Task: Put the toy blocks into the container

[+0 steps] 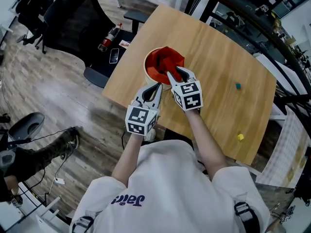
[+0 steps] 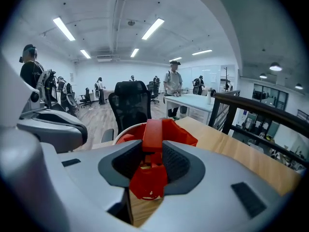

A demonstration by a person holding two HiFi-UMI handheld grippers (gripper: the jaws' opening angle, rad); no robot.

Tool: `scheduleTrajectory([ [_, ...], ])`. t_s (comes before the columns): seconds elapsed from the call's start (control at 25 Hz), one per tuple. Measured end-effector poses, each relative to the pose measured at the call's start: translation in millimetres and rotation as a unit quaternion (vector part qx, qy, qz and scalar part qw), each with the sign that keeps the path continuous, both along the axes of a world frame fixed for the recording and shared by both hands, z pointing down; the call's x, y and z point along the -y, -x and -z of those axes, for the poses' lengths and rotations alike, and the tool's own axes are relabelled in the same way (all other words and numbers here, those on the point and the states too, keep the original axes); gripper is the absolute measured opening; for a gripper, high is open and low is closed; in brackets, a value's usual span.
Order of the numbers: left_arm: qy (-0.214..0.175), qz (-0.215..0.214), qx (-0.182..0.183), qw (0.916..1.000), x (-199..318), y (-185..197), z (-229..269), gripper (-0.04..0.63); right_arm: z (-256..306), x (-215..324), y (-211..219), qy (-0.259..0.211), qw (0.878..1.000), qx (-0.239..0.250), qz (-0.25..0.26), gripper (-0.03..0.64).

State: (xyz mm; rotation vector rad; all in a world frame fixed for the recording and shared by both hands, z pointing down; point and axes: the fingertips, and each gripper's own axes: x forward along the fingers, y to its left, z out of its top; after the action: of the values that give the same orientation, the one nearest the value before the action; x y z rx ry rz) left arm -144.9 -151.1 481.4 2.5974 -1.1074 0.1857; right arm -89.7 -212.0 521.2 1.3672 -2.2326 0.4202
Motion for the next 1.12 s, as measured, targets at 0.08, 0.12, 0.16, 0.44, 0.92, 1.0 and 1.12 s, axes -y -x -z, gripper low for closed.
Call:
scheduleTrajectory([
  [0.08, 0.003, 0.003, 0.003, 1.0000, 2.1, 2.5, -2.0, 0.006, -7.7, 5.8, 3.0, 0.014, 1.000, -0.005, 0.005, 0.132],
  [0.12, 0.004, 0.004, 0.004, 1.0000, 2.9, 3.6, -2.7, 0.006, -11.0, 8.1, 4.2, 0.020, 1.000, -0.008, 0.007, 0.133],
  [0.16, 0.004, 0.004, 0.005, 1.0000, 3.3, 4.4, -3.0, 0.006, -13.5, 9.8, 5.1, 0.023, 1.000, -0.011, 0.010, 0.133],
  [0.44, 0.000, -0.010, 0.009, 0.9999, 2.9, -1.0, -1.7, 0.006, -7.2, 1.4, -0.8, 0.012, 1.000, -0.005, 0.007, 0.170],
  [0.92, -0.014, -0.153, 0.011, 0.9881, -44.1, -107.5, 3.8, 0.006, -2.6, -103.5, -128.7, -0.013, 0.986, 0.022, -0.163, 0.170],
  [1.0, -0.014, -0.189, 0.010, 0.9819, -57.2, -133.4, 1.3, 0.006, -3.7, -125.9, -157.4, -0.019, 0.979, 0.021, -0.201, 0.170],
  [1.12, -0.011, -0.244, 0.014, 0.9697, -82.1, -184.0, -10.6, 0.006, -17.2, -166.7, -210.3, -0.018, 0.965, 0.020, -0.261, 0.170],
])
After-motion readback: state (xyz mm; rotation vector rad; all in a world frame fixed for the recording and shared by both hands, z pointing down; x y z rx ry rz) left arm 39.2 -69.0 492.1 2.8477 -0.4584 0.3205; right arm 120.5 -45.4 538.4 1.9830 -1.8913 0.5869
